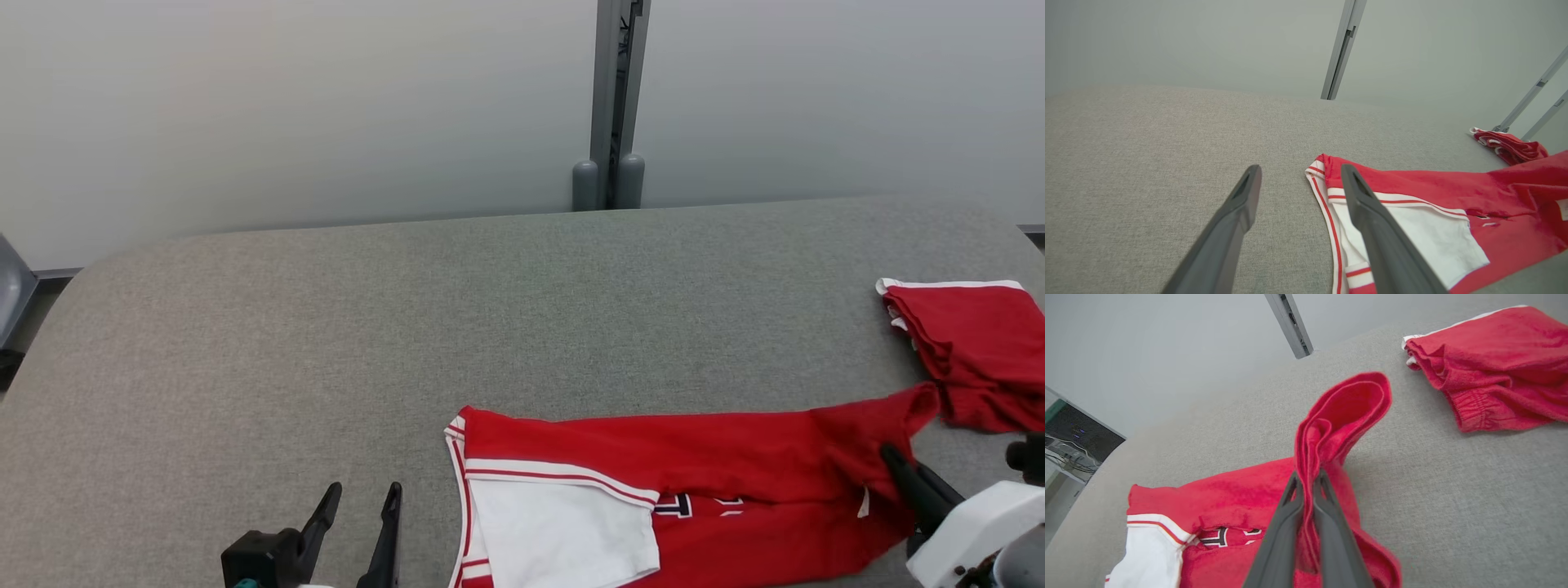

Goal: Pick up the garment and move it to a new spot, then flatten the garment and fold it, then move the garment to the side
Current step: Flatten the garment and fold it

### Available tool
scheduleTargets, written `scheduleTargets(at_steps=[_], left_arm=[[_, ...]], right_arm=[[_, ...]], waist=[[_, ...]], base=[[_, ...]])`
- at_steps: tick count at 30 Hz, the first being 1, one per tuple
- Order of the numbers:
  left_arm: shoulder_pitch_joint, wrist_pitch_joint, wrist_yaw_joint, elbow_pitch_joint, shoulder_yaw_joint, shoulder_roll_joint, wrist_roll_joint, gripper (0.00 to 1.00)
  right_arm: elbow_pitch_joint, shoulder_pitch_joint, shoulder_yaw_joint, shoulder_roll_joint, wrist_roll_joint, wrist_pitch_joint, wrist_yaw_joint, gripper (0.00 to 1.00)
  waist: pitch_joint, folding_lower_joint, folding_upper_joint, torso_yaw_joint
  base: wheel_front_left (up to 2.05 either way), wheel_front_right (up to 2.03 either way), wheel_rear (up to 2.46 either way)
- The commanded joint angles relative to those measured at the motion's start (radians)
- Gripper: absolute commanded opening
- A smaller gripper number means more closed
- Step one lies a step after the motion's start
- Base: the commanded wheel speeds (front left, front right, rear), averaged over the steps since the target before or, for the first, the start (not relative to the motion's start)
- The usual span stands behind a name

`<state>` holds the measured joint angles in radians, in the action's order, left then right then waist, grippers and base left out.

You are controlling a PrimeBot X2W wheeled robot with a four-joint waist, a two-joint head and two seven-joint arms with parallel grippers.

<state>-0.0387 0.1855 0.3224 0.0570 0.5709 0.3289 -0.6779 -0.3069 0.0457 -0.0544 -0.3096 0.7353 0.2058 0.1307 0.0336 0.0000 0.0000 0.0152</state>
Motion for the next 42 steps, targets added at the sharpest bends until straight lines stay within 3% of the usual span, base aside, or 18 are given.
scheduleTargets(at_steps=[1,8,15,28,40,42], left_arm=[[-0.003,0.000,-0.001,0.003,0.002,0.003,0.005,1.00],[0.011,-0.006,-0.006,0.005,0.014,-0.001,0.005,1.00],[0.018,-0.006,-0.011,0.010,0.019,-0.002,0.003,1.00],[0.042,-0.005,-0.014,0.019,0.031,-0.007,0.009,1.00],[0.053,-0.002,-0.018,0.033,0.040,-0.013,0.010,1.00],[0.055,0.000,-0.017,0.035,0.040,-0.014,0.009,1.00]], right_arm=[[0.059,-0.020,-0.004,0.014,0.015,0.023,0.000,0.00],[0.232,-0.045,-0.061,0.104,0.049,0.109,0.000,0.00],[0.268,-0.015,-0.155,0.188,0.051,0.148,0.000,0.00],[0.035,0.118,-0.358,0.256,0.039,0.016,0.000,0.00],[-0.200,0.263,-0.576,0.257,0.168,-0.097,0.000,0.00],[-0.234,0.280,-0.609,0.256,0.189,-0.108,0.000,0.12]], waist=[[0.004,0.0000,0.0000,-0.004],[0.012,0.0000,0.0000,-0.034],[0.012,0.0000,0.0000,-0.068],[0.006,0.0000,0.0000,-0.140],[0.003,0.0000,0.0000,-0.173],[0.003,0.0000,0.0000,-0.175]], base=[[0.00,0.00,0.00],[0.00,0.00,0.00],[0.00,0.00,0.00],[0.00,0.00,0.00],[0.00,0.00,0.00],[0.00,0.00,0.00]])
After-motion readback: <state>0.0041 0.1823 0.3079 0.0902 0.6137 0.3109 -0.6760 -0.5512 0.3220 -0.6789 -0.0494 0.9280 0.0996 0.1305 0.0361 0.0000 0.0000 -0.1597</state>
